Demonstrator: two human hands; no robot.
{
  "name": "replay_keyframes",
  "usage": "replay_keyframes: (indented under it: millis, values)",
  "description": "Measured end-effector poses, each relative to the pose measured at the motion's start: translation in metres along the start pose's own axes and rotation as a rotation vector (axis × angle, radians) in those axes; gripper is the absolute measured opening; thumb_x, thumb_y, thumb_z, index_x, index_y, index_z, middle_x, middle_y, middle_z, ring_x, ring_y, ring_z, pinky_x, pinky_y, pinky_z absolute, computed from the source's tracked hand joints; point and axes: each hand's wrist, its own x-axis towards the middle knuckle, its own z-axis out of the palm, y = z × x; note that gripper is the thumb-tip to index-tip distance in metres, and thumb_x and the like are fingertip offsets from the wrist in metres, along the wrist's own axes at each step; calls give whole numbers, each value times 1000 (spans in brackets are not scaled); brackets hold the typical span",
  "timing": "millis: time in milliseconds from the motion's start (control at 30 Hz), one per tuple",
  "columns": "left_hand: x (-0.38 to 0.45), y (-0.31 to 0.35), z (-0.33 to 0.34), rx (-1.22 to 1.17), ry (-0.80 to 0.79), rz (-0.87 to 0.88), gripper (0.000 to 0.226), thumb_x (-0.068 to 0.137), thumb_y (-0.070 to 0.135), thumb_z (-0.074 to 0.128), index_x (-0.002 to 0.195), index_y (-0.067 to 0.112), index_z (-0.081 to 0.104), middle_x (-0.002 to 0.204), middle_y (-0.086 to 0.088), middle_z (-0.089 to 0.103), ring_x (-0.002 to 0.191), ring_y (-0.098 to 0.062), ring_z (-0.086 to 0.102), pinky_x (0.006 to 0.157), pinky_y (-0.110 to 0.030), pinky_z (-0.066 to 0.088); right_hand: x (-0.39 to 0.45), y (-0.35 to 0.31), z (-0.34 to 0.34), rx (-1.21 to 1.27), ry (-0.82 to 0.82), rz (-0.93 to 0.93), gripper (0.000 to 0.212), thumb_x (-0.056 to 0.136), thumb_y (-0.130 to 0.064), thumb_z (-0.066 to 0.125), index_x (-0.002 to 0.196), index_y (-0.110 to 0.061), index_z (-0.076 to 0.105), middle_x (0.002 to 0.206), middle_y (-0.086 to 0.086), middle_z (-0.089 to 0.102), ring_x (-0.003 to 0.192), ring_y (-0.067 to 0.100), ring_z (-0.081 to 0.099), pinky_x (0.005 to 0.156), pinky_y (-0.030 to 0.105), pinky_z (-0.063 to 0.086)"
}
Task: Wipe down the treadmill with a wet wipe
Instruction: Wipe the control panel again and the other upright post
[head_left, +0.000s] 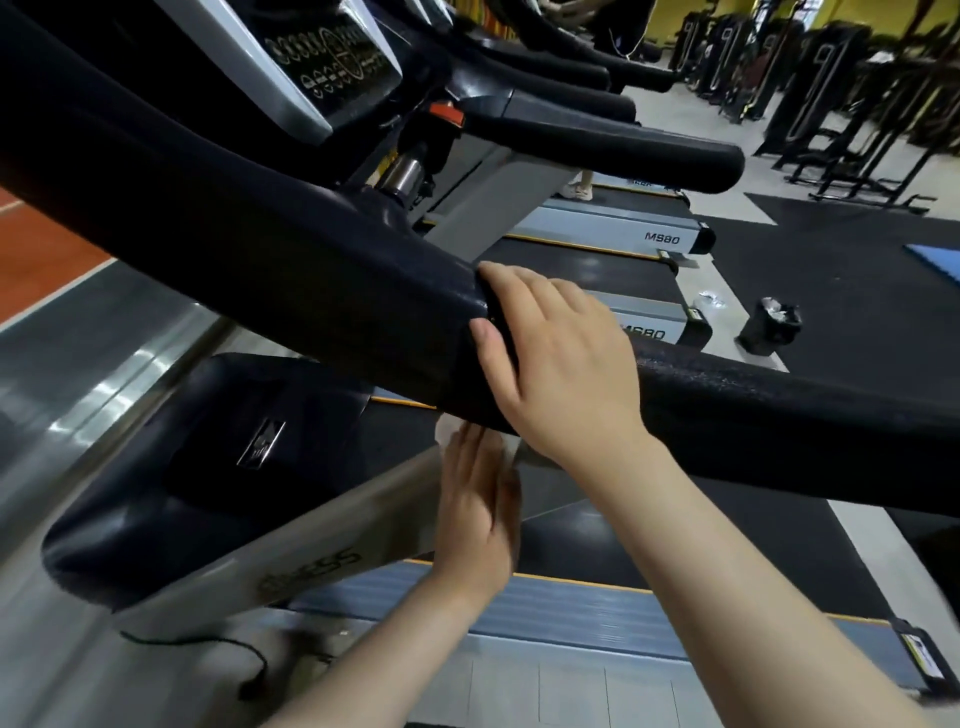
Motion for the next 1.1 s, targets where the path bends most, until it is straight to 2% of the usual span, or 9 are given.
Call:
replay_keyframes:
  millis: [167,333,433,533,667,767,833,967,1100]
  values:
    - [1,-36,3,84,244,-151,60,105,45,23,121,1,61,125,-18,61,118,-26,53,106,-43,39,-1,0,1,-16,-29,5,50,101,-43,33,138,-15,49,129,2,59,106,24,56,87,35,41]
    - [-13,-84,-17,-18,397,-479,63,96,41,29,127,-5,58,131,-23,57,125,-39,49,110,-32,28,-1,-2,2,-16,-8,-14,49,101,-39,33,138,-11,50,131,5,59,108,26,57,88,36,40]
    - [-9,-52,-2,36,370,-295,55,100,38,29,129,2,57,131,-15,57,123,-31,49,109,-43,35,-5,0,3,14,76,-120,46,99,-29,39,139,-8,51,140,8,53,122,26,52,101,36,35]
    - [-9,-27,9,76,289,-108,43,103,32,35,135,8,48,135,-10,51,126,-24,45,110,-38,33,-20,-1,8,255,173,-307,42,88,-10,48,129,-3,59,139,13,53,126,31,49,106,40,34]
    - [-23,-120,-15,228,188,-286,35,102,30,29,126,11,45,126,-14,51,117,-34,54,104,-33,29,-61,-17,45,414,-144,-583,37,91,-8,44,123,-1,61,132,16,57,120,31,53,102,36,38]
    - [-40,-169,-47,55,241,-548,41,108,26,27,141,12,46,144,-11,48,136,-31,42,111,-17,18,-84,-28,90,278,-420,-489,48,85,-9,47,132,-5,54,136,14,54,124,28,50,107,33,36]
    - [-38,-174,-57,35,230,-624,42,108,14,24,147,6,40,155,-11,37,145,-22,27,113,-17,10,-89,-38,114,158,-526,-441,54,82,-10,47,135,-4,52,139,15,52,128,30,49,109,37,36]
    - [-42,-166,-64,-49,123,-551,40,108,13,23,145,16,37,150,-1,37,141,-11,30,118,-22,14,-83,-70,143,-15,-612,-380,57,78,-15,33,127,1,58,128,19,60,117,34,58,104,43,43]
    - [-58,-200,-85,-67,40,-479,48,103,21,28,149,17,40,148,12,35,142,-4,30,119,-21,19,-67,-109,176,-101,-742,-286,51,83,-15,43,132,-5,49,128,13,55,117,31,55,102,39,40]
